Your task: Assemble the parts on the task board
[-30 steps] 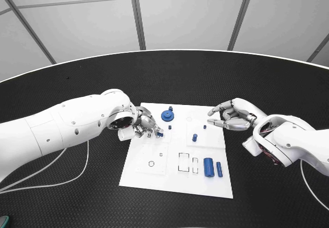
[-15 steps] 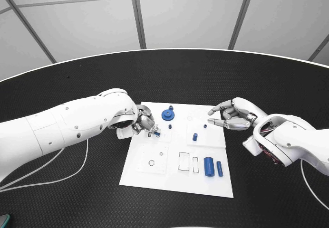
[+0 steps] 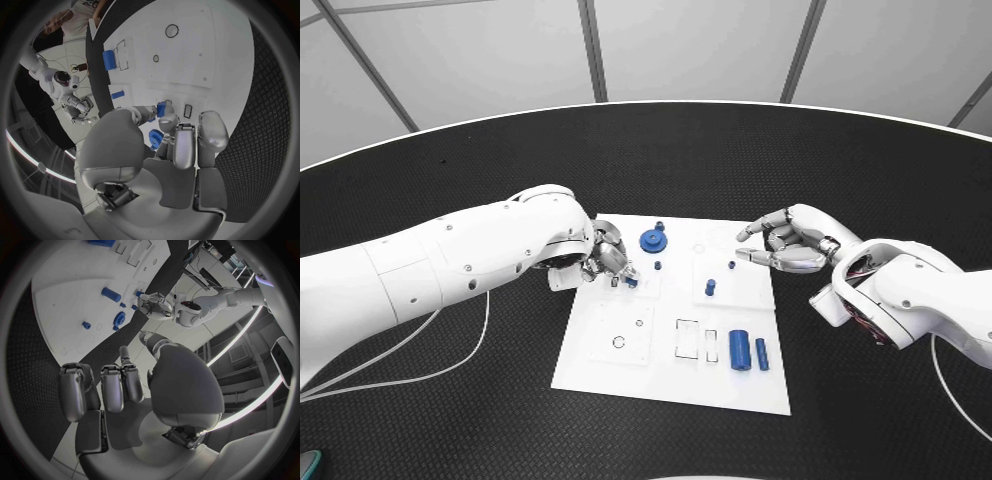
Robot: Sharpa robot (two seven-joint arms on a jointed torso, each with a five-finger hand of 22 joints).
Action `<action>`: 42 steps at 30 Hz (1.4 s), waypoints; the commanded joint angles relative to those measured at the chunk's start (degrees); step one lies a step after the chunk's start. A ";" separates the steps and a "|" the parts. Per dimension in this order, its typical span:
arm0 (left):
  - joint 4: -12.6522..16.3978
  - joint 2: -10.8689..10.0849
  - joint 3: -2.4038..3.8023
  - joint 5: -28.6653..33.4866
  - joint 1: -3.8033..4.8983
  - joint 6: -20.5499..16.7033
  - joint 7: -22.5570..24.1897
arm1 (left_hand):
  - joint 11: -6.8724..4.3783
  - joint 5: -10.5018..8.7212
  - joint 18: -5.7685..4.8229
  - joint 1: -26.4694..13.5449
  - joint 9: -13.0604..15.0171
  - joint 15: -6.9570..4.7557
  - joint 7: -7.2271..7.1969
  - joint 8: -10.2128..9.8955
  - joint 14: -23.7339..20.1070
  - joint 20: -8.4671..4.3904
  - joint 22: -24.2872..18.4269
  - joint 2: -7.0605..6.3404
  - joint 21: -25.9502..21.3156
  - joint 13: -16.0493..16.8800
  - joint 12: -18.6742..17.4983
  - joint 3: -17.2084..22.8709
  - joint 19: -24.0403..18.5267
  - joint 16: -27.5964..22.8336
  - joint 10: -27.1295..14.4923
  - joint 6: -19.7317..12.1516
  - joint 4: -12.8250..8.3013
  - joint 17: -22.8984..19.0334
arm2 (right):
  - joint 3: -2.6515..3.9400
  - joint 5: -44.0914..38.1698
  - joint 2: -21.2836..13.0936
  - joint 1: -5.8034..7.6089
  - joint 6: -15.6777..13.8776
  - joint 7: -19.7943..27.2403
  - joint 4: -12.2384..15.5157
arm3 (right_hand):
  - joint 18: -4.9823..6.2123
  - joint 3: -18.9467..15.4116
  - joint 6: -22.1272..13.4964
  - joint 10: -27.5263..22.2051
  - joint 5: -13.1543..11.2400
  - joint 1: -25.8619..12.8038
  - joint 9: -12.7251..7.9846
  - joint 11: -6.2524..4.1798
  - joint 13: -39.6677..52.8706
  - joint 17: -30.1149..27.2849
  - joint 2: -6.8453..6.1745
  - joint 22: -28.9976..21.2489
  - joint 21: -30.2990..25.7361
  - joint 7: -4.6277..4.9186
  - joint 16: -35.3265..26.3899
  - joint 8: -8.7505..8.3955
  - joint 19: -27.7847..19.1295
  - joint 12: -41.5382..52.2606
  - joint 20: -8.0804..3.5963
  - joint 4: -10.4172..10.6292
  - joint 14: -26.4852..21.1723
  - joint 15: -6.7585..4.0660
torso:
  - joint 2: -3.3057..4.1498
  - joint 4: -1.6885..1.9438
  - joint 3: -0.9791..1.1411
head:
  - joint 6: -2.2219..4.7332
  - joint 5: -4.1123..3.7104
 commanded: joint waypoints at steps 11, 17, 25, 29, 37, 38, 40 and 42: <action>-0.50 0.62 0.00 -1.70 0.00 0.43 -0.06 | -0.07 0.40 -1.10 -0.16 0.05 -0.45 0.05 0.21 2.85 0.06 0.10 0.43 0.28 0.13 0.25 9.21 0.22 -0.21 0.43 0.46 -9.60 2.19 | 0.00 0.00 0.10 0.00 -0.01 0.03 0.00 | 0.83 -0.23 0.30 2.31 0.50 -0.06 0.08 -0.40 10.90 8.82 0.62 7.86 -0.33 0.09 -0.27 0.29 2.50 -0.19 -0.38 0.13 4.44 -0.47 | 0.11 0.03 -0.07 | -0.13 0.01; -0.81 0.77 0.00 -2.23 0.00 0.64 -0.16 | -0.08 0.51 -1.10 -0.22 0.05 -0.46 0.04 0.21 2.85 0.07 0.09 0.41 0.28 0.15 0.26 9.20 0.22 -0.20 0.46 0.48 -9.64 2.21 | 0.00 0.00 0.12 0.00 0.01 0.03 0.00 | 0.83 -0.23 0.29 2.33 0.54 -0.06 0.08 -0.40 10.92 8.80 0.63 7.86 -0.33 0.08 -0.28 0.31 2.50 -0.17 -0.39 0.13 4.43 -0.48 | 0.04 0.02 -0.02 | -0.40 0.01; -0.85 0.80 0.00 -2.63 -0.01 0.93 -0.21 | -0.08 0.57 -1.12 -0.24 0.05 -0.47 0.03 0.21 2.86 0.08 0.15 0.41 0.31 0.30 0.34 9.20 0.24 -0.20 0.55 0.50 -9.68 2.22 | 0.00 0.00 0.15 0.00 0.18 -0.21 0.02 | 0.83 -0.23 0.29 2.34 0.55 -0.07 0.08 -0.41 10.92 8.78 0.63 7.84 -0.35 0.08 -0.28 0.33 2.49 -0.16 -0.40 0.14 4.43 -0.48 | 0.06 0.02 -0.06 | -0.73 0.08; -0.74 0.76 -0.01 -2.67 -0.01 1.04 -0.17 | -0.08 0.57 -1.12 -0.24 0.05 -0.47 0.03 0.21 2.86 0.08 0.15 0.41 0.31 0.30 0.34 9.20 0.24 -0.20 0.55 0.50 -9.68 2.22 | 0.00 0.00 0.17 0.00 0.30 -0.33 0.00 | 0.83 -0.23 0.29 2.34 0.55 -0.07 0.08 -0.41 10.92 8.78 0.63 7.84 -0.35 0.08 -0.28 0.33 2.49 -0.16 -0.40 0.14 4.43 -0.48 | 0.04 0.07 -0.06 | -0.87 0.04; -0.55 0.69 -0.01 -2.68 -0.01 1.11 -0.34 | -0.11 0.72 -1.13 -0.29 0.05 -0.48 0.02 0.22 2.86 0.10 0.20 0.37 0.34 0.58 0.49 9.19 0.25 -0.20 0.72 0.55 -9.77 2.22 | 0.00 0.00 0.24 0.00 0.47 -0.46 -0.04 | 0.83 -0.23 0.29 2.29 0.56 -0.08 0.08 -0.41 10.86 8.70 0.66 7.82 -0.37 0.08 -0.31 0.35 2.49 -0.23 -0.40 0.14 4.42 -0.48 | 0.01 0.05 -0.07 | -1.01 0.13; -0.53 0.67 -0.01 -2.69 -0.01 1.12 -0.39 | -0.11 0.72 -1.13 -0.29 0.05 -0.48 0.02 0.22 2.86 0.10 0.20 0.37 0.34 0.58 0.49 9.19 0.25 -0.20 0.72 0.55 -9.77 2.22 | 0.00 0.00 0.24 0.00 0.50 -0.50 -0.05 | 0.83 -0.23 0.29 2.29 0.56 -0.08 0.08 -0.41 10.86 8.70 0.66 7.82 -0.37 0.08 -0.31 0.35 2.49 -0.23 -0.40 0.14 4.42 -0.48 | -0.01 0.03 -0.05 | -1.04 0.15; -0.49 0.63 -0.01 -2.69 -0.01 1.12 -0.48 | -0.11 0.72 -1.13 -0.29 0.05 -0.48 0.02 0.22 2.86 0.10 0.20 0.37 0.34 0.58 0.49 9.19 0.25 -0.20 0.72 0.55 -9.77 2.22 | 0.00 0.00 0.25 0.00 0.53 -0.54 -0.07 | 0.83 -0.23 0.29 2.29 0.56 -0.08 0.08 -0.41 10.86 8.70 0.66 7.82 -0.37 0.08 -0.31 0.35 2.49 -0.23 -0.40 0.14 4.42 -0.48 | -0.03 0.04 -0.03 | -1.06 0.17; -0.47 0.60 -0.01 -2.69 -0.01 1.08 -0.56 | -0.11 0.72 -1.13 -0.29 0.05 -0.48 0.02 0.22 2.86 0.10 0.20 0.37 0.34 0.58 0.49 9.19 0.25 -0.20 0.72 0.55 -9.77 2.22 | 0.00 0.00 0.26 0.00 0.56 -0.56 -0.08 | 0.83 -0.23 0.29 2.29 0.56 -0.08 0.08 -0.41 10.86 8.70 0.66 7.82 -0.37 0.08 -0.31 0.35 2.49 -0.23 -0.40 0.14 4.42 -0.48 | -0.05 0.04 -0.02 | -1.13 0.19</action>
